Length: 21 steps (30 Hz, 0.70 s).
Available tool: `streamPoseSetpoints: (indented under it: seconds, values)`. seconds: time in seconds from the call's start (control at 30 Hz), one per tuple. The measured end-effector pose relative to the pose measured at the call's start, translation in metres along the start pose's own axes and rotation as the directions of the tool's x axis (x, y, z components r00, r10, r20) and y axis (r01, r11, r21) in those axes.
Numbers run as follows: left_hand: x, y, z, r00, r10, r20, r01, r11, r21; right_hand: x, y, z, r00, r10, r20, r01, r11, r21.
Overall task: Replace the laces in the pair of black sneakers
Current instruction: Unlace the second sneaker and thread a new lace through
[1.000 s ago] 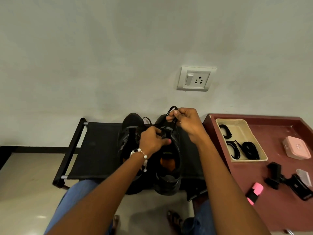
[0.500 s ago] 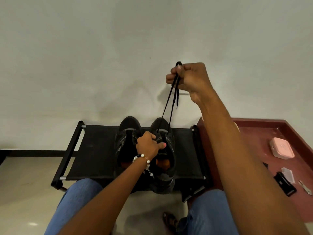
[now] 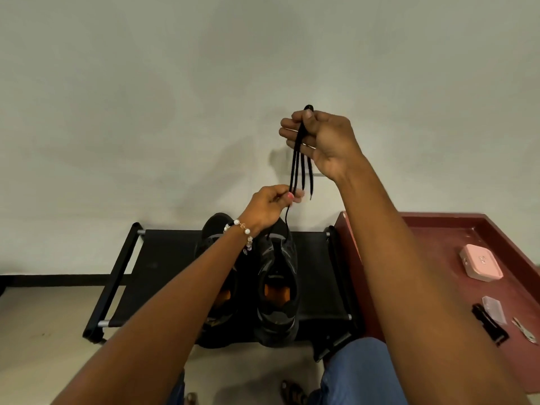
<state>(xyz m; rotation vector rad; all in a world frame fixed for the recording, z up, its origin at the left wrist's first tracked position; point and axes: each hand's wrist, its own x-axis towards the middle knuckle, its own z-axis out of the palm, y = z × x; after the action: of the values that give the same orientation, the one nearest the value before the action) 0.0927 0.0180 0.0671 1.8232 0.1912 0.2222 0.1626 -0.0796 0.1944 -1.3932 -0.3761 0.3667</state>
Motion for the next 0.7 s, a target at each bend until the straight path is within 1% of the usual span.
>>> streamPoseSetpoints:
  seconds: [0.1,0.13,0.17,0.23,0.27,0.33,0.37,0.4,0.43,0.47,0.53,0.6,0.63,0.7]
  values:
    - [-0.004,-0.003,0.006,0.996,-0.084,0.038,0.09,0.973,-0.21,0.0,0.023,-0.012,0.997,0.049,-0.062,-0.038,0.986,0.165]
    - [-0.005,-0.005,0.006,0.993,-0.112,0.027,0.115,0.954,-0.275,-0.001,0.035,-0.018,0.99,0.09,-0.106,-0.07,0.981,0.18]
    - [-0.007,-0.007,0.006,0.99,-0.138,0.008,0.133,0.935,-0.329,-0.004,0.052,-0.025,0.978,0.14,-0.157,-0.115,0.981,0.155]
    - [-0.007,-0.012,0.003,0.98,-0.192,-0.051,0.16,0.915,-0.372,-0.018,0.092,-0.04,0.935,0.242,-0.257,-0.254,0.967,-0.013]
    - [-0.006,-0.014,0.002,0.973,-0.216,-0.078,0.172,0.91,-0.377,-0.027,0.112,-0.046,0.917,0.298,-0.267,-0.341,0.931,-0.131]
    - [-0.004,-0.015,-0.002,0.963,-0.243,-0.112,0.184,0.905,-0.384,-0.047,0.14,-0.051,0.886,0.426,-0.185,-0.464,0.826,-0.318]
    - [-0.003,-0.015,-0.002,0.961,-0.249,-0.116,0.188,0.904,-0.383,-0.056,0.148,-0.049,0.867,0.485,-0.112,-0.486,0.778,-0.398]
    - [-0.001,-0.013,-0.003,0.96,-0.255,-0.116,0.194,0.905,-0.378,-0.061,0.155,-0.045,0.852,0.522,-0.045,-0.485,0.754,-0.443]
    - [0.0,-0.011,-0.003,0.957,-0.267,-0.115,0.208,0.904,-0.372,-0.064,0.161,-0.039,0.843,0.538,-0.01,-0.483,0.747,-0.458]
    - [0.001,-0.009,-0.002,0.952,-0.283,-0.118,0.222,0.901,-0.374,-0.064,0.168,-0.035,0.837,0.548,-0.007,-0.477,0.721,-0.503]
    - [0.006,0.0,-0.002,0.943,-0.307,-0.131,0.236,0.891,-0.388,-0.048,0.209,-0.04,0.833,0.551,-0.045,-0.459,0.644,-0.613]
    - [0.013,0.011,-0.004,0.933,-0.321,-0.161,0.242,0.894,-0.378,-0.03,0.262,-0.054,0.794,0.605,-0.06,-0.505,0.601,-0.619]
    - [0.016,0.017,-0.006,0.929,-0.321,-0.183,0.24,0.901,-0.36,-0.03,0.271,-0.055,0.78,0.622,-0.072,-0.529,0.593,-0.607]
    - [0.021,0.03,-0.008,0.931,-0.304,-0.201,0.23,0.918,-0.321,-0.042,0.258,-0.048,0.785,0.609,-0.111,-0.555,0.613,-0.563]
